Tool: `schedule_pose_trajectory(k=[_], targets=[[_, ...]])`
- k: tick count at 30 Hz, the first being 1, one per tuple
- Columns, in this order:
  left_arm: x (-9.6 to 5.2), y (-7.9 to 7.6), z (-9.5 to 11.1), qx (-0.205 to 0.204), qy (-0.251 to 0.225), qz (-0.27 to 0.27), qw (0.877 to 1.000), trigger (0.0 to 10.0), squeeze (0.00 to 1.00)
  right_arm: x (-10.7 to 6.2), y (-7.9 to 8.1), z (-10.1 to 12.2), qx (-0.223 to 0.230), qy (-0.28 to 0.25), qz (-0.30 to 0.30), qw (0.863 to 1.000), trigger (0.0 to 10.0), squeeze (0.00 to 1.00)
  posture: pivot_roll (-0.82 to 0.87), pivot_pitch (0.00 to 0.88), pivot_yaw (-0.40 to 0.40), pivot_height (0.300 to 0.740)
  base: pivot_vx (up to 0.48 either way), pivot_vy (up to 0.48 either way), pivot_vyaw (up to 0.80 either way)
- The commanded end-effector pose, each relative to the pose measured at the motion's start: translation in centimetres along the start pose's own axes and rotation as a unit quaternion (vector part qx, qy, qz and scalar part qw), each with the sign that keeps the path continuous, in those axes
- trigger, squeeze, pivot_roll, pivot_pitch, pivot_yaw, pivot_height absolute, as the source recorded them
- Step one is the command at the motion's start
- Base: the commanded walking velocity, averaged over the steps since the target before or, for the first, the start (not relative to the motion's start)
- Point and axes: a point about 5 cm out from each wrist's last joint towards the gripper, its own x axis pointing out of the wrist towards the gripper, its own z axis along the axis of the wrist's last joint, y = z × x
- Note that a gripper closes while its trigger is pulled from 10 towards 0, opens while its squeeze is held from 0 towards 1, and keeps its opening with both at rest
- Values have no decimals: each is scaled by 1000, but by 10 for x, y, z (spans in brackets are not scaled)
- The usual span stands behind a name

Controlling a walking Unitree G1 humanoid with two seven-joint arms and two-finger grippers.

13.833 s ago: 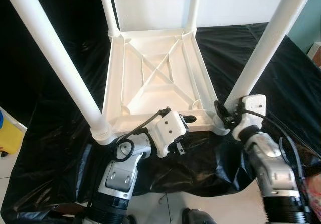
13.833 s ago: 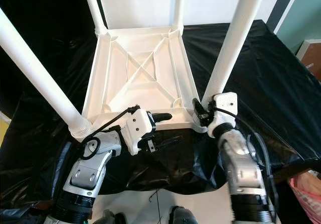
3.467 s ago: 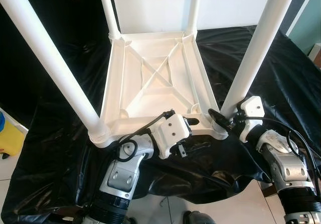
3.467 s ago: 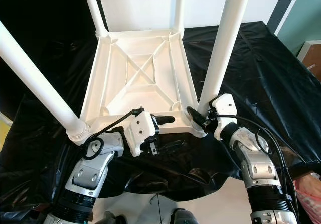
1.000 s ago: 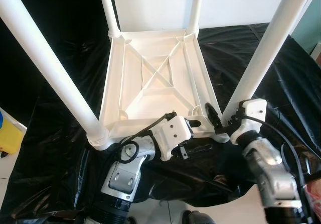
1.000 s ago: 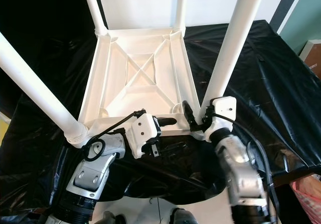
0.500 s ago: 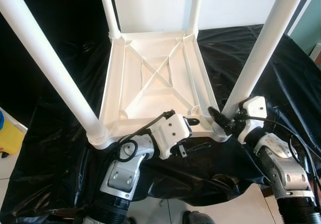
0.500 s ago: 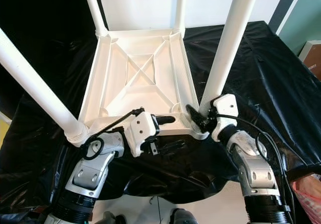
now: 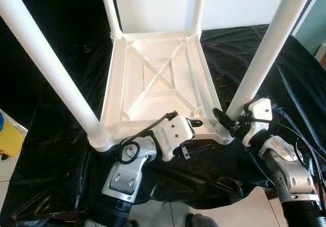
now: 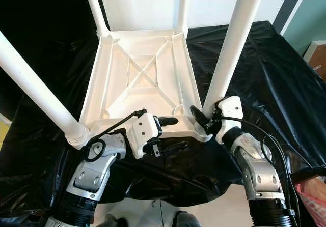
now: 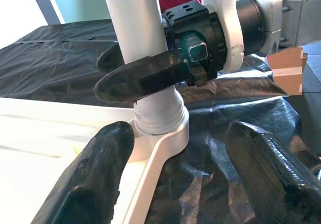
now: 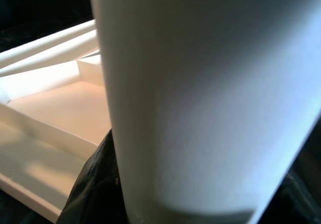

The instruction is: Building children table

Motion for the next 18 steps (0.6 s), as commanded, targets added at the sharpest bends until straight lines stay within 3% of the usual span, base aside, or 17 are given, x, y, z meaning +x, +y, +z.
schedule_pose_trajectory(k=[1, 10, 14, 18], targets=[[1, 7, -1, -4, 0, 79, 997, 10000, 0, 0, 7, -9, 15, 15, 0, 1000, 10000, 0, -168, 120, 52, 740, 0, 0, 0], [-1, 4, -2, -8, 2, 76, 997, 10000, 0, 4, 11, -7, -2, 28, -72, 997, 10000, 0, -166, 133, 58, 740, 0, 0, 0], [-2, 2, -2, -11, 3, 73, 997, 10000, 0, -1, 10, -9, 22, 39, -193, 980, 10000, 0, -163, 139, 60, 740, 0, 0, 0], [-2, 2, -2, -11, 4, 73, 997, 10000, 0, -2, 13, -9, 19, 41, -213, 976, 10000, 0, -164, 141, 59, 740, 0, 0, 0]])
